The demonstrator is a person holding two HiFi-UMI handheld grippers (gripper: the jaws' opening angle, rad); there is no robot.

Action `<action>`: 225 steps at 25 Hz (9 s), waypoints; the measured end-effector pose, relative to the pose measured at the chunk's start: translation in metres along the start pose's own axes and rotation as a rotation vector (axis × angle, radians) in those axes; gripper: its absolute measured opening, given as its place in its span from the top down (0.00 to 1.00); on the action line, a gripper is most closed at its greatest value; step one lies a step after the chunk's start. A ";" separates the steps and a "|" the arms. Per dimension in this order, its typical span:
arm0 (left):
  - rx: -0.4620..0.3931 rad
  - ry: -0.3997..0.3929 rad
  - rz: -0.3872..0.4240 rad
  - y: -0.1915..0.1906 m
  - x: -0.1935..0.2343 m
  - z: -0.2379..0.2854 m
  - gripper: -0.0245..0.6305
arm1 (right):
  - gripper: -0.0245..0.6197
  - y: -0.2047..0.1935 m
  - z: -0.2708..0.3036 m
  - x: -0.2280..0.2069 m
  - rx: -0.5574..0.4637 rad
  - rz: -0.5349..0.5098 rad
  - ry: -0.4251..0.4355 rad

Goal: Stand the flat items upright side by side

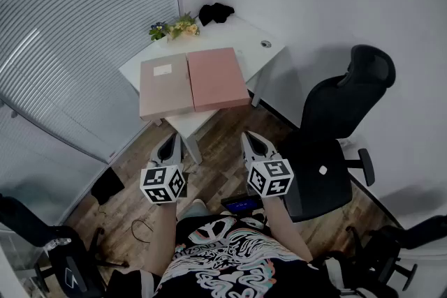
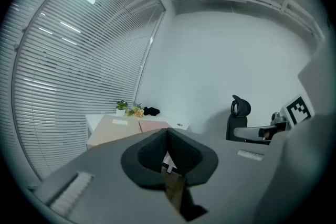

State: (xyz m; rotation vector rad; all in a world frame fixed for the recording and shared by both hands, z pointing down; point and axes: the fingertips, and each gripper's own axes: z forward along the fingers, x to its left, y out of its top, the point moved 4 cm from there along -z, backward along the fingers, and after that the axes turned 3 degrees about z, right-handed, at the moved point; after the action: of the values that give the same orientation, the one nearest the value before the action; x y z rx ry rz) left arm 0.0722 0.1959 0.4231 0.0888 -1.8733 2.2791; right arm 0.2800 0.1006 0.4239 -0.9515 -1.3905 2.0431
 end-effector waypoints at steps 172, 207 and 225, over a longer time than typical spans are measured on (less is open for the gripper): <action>0.581 -0.658 0.325 -0.088 -0.042 0.337 0.59 | 0.53 0.089 0.235 -0.113 0.157 -0.362 -0.040; 0.204 -0.467 0.033 -0.009 0.030 0.325 0.59 | 0.47 0.148 0.269 -0.077 0.226 -0.274 0.210; 0.063 -0.392 -0.108 0.029 0.084 0.360 0.62 | 0.45 0.162 0.390 -0.073 0.466 -0.279 0.263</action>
State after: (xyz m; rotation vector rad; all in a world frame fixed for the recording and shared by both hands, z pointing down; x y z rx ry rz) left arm -0.0422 -0.1519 0.4814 0.6744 -1.9079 2.3761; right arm 0.0245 -0.2412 0.3860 -0.7400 -0.8064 1.8339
